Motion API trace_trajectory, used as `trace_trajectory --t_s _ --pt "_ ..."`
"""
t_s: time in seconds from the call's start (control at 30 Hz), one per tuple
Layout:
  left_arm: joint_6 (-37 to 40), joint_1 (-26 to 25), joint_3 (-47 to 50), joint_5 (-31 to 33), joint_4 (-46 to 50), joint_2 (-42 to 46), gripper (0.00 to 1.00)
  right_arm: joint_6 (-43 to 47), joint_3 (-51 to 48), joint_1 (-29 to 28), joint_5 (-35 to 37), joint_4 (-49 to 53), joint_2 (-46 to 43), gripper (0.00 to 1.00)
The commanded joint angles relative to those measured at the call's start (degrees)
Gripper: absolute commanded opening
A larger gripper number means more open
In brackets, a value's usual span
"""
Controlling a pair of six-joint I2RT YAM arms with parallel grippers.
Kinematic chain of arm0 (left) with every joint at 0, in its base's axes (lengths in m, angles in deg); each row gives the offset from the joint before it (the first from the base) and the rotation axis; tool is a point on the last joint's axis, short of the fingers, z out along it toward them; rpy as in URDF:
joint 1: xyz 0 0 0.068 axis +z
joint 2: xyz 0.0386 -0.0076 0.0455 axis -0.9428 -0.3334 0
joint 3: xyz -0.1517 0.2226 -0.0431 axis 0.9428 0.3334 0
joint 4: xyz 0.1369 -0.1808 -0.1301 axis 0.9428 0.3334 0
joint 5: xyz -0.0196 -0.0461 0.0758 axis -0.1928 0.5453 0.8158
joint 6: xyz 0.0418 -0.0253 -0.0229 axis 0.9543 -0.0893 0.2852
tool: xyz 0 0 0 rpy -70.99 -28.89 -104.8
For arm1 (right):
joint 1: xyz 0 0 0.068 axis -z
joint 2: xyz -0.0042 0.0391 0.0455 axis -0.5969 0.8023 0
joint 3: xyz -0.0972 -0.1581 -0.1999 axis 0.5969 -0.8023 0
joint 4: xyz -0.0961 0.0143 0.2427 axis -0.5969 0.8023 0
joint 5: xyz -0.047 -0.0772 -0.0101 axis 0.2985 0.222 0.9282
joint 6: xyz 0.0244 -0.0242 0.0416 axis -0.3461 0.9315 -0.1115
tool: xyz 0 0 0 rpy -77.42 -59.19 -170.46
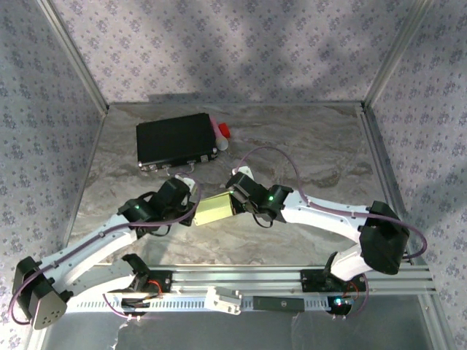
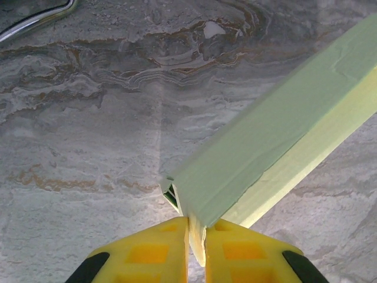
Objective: Fold the paper box
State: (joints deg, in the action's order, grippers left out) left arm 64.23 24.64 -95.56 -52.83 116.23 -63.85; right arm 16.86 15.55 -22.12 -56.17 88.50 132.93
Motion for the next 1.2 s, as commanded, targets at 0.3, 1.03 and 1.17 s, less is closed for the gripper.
trace_trajectory --t_s 0.3,1.03,1.17 --pt "-9.8 -0.8 -6.7 -1.3 1.7 -3.8 0.14 -0.7 2.1 -0.5 -0.4 2.8 1.0 0.00" --pt "-18.5 0.1 -7.4 -3.3 -1.7 -6.4 0.14 -1.3 3.7 -0.4 -1.8 3.7 1.5 0.00" --pt "-19.0 -0.2 -6.1 -3.2 -3.3 -6.0 0.13 -1.3 3.8 -0.4 -1.6 3.8 1.6 0.00"
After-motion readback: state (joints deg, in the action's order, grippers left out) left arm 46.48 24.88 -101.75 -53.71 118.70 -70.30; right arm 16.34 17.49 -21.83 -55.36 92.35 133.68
